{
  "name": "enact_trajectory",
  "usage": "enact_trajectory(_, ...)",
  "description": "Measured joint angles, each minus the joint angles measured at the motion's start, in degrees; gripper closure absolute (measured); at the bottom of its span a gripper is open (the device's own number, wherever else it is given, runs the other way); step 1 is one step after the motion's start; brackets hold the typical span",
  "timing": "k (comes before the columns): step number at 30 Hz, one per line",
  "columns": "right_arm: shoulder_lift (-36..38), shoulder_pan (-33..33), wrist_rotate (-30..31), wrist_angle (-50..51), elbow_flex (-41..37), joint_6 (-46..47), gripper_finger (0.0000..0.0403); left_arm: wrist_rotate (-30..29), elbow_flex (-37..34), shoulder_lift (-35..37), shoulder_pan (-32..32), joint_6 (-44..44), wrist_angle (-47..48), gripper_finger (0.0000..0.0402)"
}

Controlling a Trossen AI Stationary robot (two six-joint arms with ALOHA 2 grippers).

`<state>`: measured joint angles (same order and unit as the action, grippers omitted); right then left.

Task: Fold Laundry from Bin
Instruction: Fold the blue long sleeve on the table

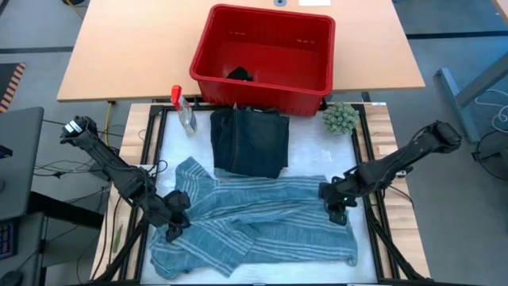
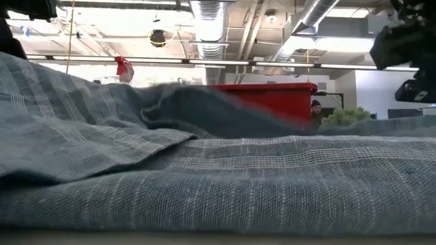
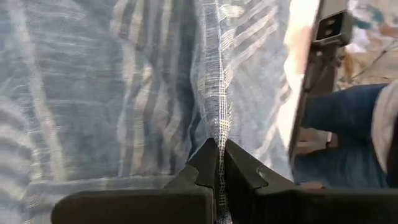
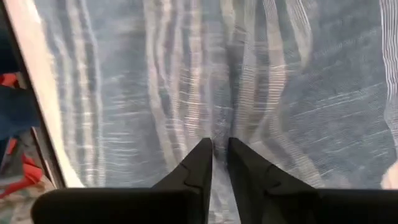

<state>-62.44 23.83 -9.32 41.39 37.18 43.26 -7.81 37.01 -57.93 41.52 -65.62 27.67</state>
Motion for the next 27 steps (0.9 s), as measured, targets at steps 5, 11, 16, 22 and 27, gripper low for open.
enact_trajectory(5,0.3,0.5,0.1,0.8,2.7,-0.3,0.0382,0.0,0.0,0.0,0.0,1.0,-2.3,0.0401)
enact_trajectory(11,0.3,1.8,0.9,1.9,4.5,0.1,0.0364,0.0,0.0,0.0,0.0,1.1,-2.3,0.0401)
enact_trajectory(16,-2.4,3.4,4.2,2.6,4.4,0.1,0.0312,-0.2,0.0,0.0,0.0,1.1,-2.5,0.0401)
enact_trajectory(22,-8.7,3.5,3.4,4.5,4.4,1.6,0.0226,-0.4,0.0,0.0,0.0,1.0,-3.4,0.0401)
enact_trajectory(27,-11.5,3.5,3.3,6.7,4.4,1.0,0.0149,0.1,0.0,0.0,0.0,0.1,-3.7,0.0401)
